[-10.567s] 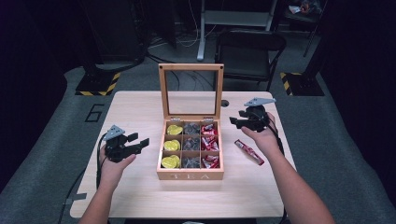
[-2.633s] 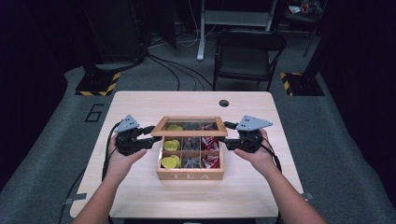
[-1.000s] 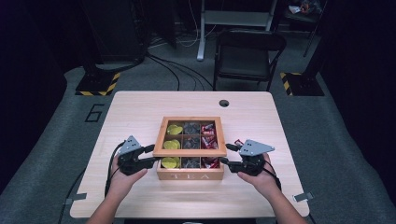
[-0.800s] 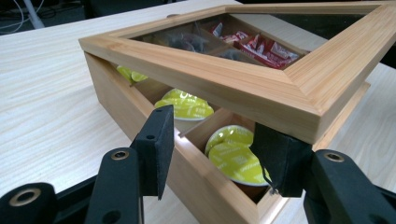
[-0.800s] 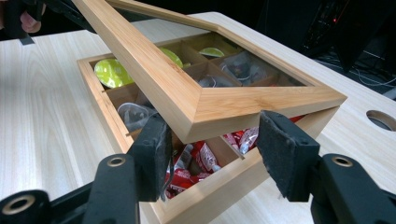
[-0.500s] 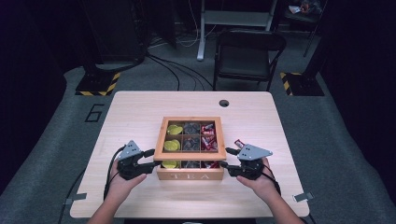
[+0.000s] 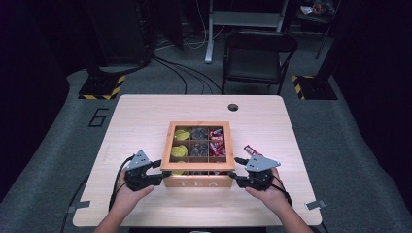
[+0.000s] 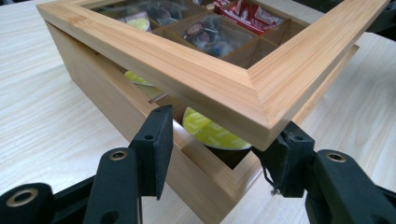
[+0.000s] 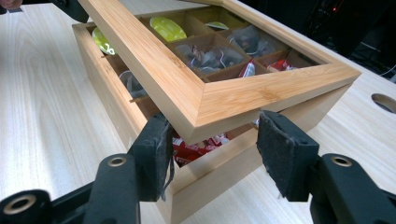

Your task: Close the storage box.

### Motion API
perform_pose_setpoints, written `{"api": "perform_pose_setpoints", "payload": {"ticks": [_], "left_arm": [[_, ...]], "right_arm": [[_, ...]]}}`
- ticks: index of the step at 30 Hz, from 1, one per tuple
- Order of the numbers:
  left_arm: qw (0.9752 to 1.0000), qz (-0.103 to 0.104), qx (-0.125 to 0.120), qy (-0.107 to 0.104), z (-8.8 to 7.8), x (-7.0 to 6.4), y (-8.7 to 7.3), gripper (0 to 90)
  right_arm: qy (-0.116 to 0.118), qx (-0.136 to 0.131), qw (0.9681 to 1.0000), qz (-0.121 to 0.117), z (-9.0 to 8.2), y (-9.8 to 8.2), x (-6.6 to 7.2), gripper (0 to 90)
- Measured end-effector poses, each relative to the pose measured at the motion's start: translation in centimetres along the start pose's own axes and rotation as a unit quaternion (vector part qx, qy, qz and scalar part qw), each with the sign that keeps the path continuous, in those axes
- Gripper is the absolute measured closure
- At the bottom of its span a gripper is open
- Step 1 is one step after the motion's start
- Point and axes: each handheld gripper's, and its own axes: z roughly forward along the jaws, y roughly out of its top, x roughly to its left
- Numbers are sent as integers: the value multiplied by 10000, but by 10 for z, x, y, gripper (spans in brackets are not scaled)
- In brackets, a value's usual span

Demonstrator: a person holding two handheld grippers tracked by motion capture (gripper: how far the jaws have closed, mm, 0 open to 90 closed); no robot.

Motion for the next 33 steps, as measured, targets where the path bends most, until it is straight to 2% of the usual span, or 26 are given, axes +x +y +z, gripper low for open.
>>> {"api": "perform_pose_setpoints", "payload": {"ticks": [3, 5, 9, 10, 18, 20, 29, 30, 33], "left_arm": [[10000, -1, 65, -61, 0, 0, -1, 477], [10000, 7, 4, 4, 1, 0, -2, 478], [10000, -11, 69, -44, 1, -1, -4, 485], [10000, 1, 24, 7, 2, -2, -4, 488], [9999, 41, 95, -36, 1, -2, -4, 496], [9999, 22, 104, -18, 2, -3, -5, 495], [10000, 26, 92, -1, 3, -4, -6, 467], [9999, 7, 149, -64, 2, -5, -6, 457], [9997, 137, 175, -39, 2, -7, -6, 437]], "right_arm": [[29, 36, 10000, -5, 1, -1, 0, 446], [47, 27, 10000, -38, 2, -2, -1, 446], [62, 44, 10000, -18, 3, -3, -1, 446], [91, 60, 9999, -39, 2, -4, 0, 446], [84, 47, 9999, 98, 3, -6, 1, 453], [97, 74, 9999, 64, 2, -6, 0, 455], [122, 136, 9998, 64, 3, -7, 1, 454], [125, 151, 9998, 39, 3, -7, 1, 454], [207, 207, 9996, -53, 2, -7, 1, 451]]}}
